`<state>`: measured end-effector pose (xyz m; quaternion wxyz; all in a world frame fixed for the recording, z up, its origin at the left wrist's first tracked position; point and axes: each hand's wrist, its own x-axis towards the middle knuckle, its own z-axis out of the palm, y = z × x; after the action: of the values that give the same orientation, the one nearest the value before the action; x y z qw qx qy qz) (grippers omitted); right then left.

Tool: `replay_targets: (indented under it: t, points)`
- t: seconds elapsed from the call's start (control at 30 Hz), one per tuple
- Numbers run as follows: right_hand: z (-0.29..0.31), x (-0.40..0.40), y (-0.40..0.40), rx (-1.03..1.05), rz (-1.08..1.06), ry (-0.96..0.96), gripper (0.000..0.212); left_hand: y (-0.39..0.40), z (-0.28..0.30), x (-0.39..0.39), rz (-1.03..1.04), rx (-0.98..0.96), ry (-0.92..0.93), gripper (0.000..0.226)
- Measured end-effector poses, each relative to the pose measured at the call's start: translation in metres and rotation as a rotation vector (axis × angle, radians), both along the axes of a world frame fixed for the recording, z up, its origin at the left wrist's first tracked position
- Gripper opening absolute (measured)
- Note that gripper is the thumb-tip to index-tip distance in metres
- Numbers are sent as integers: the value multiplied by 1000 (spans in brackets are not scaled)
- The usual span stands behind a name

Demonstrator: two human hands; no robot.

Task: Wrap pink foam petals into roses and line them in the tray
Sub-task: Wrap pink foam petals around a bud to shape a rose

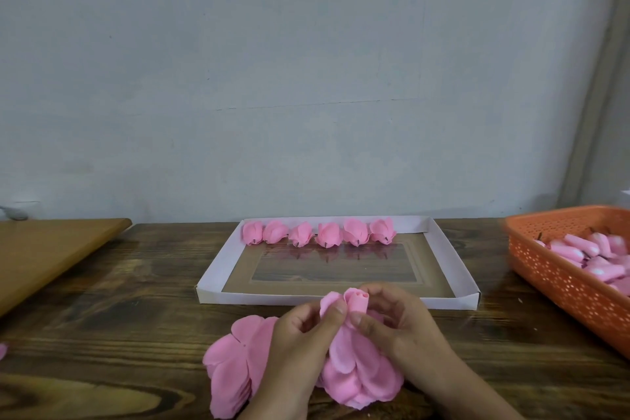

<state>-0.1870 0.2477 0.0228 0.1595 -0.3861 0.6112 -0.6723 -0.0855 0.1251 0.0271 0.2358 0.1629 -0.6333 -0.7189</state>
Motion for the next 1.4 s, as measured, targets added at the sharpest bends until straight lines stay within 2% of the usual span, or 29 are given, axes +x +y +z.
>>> replay_targets:
  t: [0.17, 0.4, 0.53, 0.67, 0.87, 1.1, 1.4]
  points:
    - [1, -2, 0, -1, -58, 1, 15, 1, 5, -1, -24, 76, 48, 23]
    - [-1, -2, -2, -5, -71, -1, 16, 2, 4, 0, -29, -58, 68, 18]
    - [0, -2, -1, -44, -62, -4, 16, 2, 3, 2, -94, -102, 42, 24]
    - [0, -3, -1, -78, -38, 10, 18, -3, 1, -2, -75, 69, -56, 40]
    - [-2, -3, -2, -84, 6, -18, 17, -1, 2, -1, -95, -25, 16, 21]
    - [-4, -3, -4, -109, 65, -96, 22, -3, -6, -7, 2, -65, 56, 21]
    - [-5, -3, -5, -82, 73, -140, 28, -3, -6, -6, -28, -129, 93, 21]
